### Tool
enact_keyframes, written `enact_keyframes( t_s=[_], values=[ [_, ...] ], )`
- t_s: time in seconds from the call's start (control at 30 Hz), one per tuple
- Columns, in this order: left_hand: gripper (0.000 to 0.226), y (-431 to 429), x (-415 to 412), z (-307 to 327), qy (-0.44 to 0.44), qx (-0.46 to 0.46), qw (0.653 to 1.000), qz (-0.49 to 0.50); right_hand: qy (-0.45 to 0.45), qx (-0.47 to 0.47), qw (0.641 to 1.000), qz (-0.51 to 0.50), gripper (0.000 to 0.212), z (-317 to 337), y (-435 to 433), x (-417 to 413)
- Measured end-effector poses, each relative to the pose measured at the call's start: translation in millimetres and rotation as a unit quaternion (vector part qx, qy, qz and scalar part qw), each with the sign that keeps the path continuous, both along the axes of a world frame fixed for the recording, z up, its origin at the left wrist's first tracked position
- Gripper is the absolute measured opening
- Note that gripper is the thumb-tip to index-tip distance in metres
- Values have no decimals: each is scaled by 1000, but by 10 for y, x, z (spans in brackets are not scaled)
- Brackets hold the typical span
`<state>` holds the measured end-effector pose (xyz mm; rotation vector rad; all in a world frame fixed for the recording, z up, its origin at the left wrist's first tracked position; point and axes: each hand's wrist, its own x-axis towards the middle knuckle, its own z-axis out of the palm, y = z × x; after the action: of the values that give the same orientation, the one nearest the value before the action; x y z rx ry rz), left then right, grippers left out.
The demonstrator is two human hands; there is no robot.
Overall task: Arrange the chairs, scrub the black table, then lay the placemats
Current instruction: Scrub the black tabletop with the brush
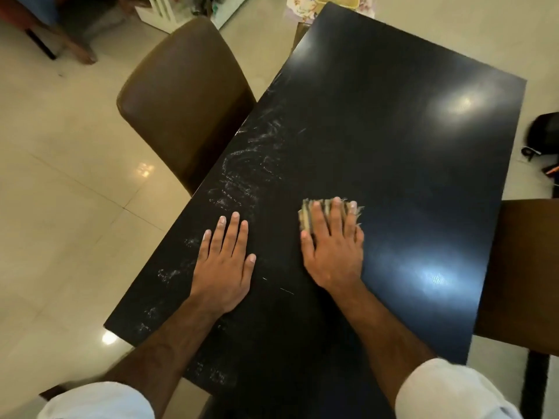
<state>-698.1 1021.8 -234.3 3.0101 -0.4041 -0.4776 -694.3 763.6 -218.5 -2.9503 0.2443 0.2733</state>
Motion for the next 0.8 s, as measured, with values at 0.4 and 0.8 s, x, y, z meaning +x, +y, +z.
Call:
enact_keyframes(
  t_s=[0.4,0.8],
  values=[
    [74,-371,1492,84,4,-23,999,-34,-42,1,997,64,72,-57,445,972],
    [75,-350,1555,-71,-26,-21,998,-56,-82,-27,995,-59,73,-143,299,2245]
  ],
)
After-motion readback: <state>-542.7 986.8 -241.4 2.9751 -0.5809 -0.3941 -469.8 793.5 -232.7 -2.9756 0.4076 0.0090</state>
